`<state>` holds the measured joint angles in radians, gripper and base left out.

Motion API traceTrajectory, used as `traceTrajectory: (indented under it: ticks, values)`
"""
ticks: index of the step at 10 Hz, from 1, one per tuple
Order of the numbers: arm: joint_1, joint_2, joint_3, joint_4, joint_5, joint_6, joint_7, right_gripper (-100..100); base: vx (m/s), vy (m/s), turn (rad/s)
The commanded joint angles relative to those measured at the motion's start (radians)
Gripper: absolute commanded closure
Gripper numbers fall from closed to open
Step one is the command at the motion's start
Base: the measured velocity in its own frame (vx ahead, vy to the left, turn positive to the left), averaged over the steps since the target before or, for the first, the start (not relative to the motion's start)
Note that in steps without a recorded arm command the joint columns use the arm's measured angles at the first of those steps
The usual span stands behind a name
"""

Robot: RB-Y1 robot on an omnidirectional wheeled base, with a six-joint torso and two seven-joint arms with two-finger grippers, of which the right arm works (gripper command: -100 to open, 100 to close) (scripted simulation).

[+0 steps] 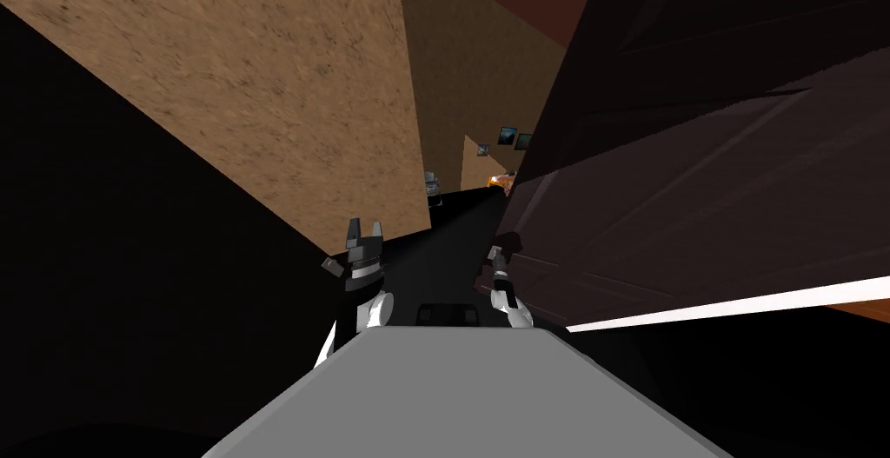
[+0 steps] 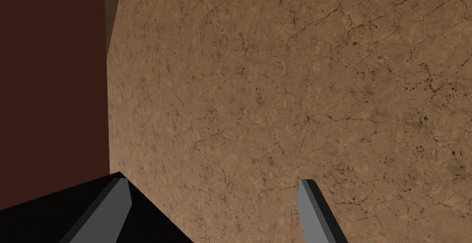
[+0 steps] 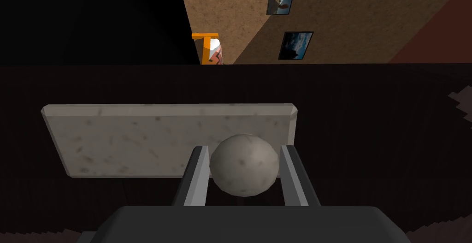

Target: Push the door open

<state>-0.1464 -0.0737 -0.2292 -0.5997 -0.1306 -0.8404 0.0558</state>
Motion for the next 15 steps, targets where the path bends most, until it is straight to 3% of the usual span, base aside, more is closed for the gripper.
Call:
traceTrajectory:
  ticks: [1, 4, 8, 15]
  values:
    - [0.002, 0.001, 0.000, 0.001, 0.000, 0.000, 0.000, 100, -0.022, 0.005, 0.002]
    - [0.002, 0.001, 0.000, 0.001, 0.000, 0.000, 0.000, 100, -0.007, 0.002, -0.001]
    - [0.000, -0.010, -0.029, 0.003, -0.018, 0.010, 0.010, 100, 0.157, 0.019, -0.038]
    - [-0.007, -0.027, -0.103, 0.005, -0.065, 0.028, 0.035, 100, 0.172, 0.024, -0.052]
